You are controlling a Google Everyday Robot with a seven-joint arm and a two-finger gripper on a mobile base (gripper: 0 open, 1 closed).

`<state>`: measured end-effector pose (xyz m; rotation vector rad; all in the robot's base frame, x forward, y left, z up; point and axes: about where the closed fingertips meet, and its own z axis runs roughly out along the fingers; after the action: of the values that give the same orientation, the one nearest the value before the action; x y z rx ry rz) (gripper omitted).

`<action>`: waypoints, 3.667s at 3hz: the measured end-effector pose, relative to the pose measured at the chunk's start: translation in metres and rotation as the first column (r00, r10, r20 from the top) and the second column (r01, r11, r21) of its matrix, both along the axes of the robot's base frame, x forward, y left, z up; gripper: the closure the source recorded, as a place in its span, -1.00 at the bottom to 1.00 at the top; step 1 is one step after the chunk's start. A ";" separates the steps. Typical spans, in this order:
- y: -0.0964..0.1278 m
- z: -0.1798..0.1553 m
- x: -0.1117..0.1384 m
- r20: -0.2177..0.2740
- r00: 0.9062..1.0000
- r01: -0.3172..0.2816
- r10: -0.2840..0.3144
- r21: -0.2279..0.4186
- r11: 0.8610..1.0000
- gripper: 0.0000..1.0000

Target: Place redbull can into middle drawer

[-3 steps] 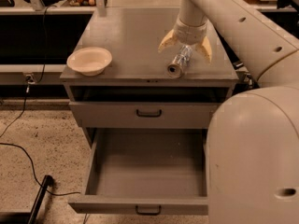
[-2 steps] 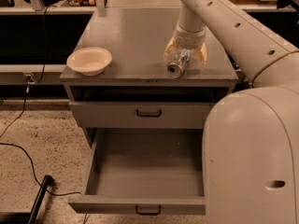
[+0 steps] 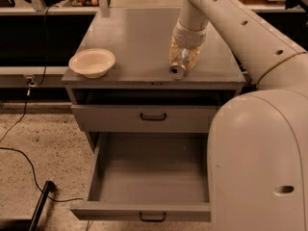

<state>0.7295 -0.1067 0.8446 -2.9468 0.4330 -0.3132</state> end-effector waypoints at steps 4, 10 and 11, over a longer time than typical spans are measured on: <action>-0.036 0.018 -0.135 -0.157 0.827 0.563 -0.540 0.220 0.797 1.00; -0.017 -0.156 -0.242 -0.993 0.117 0.992 -0.023 0.116 0.041 1.00; -0.018 -0.155 -0.240 -0.993 0.114 0.993 -0.006 0.114 0.016 1.00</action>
Offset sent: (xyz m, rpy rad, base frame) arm -0.1446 -0.0365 0.0299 0.2459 0.1336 -0.8745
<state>0.4892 -0.1249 0.6895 -1.1625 1.5577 1.1193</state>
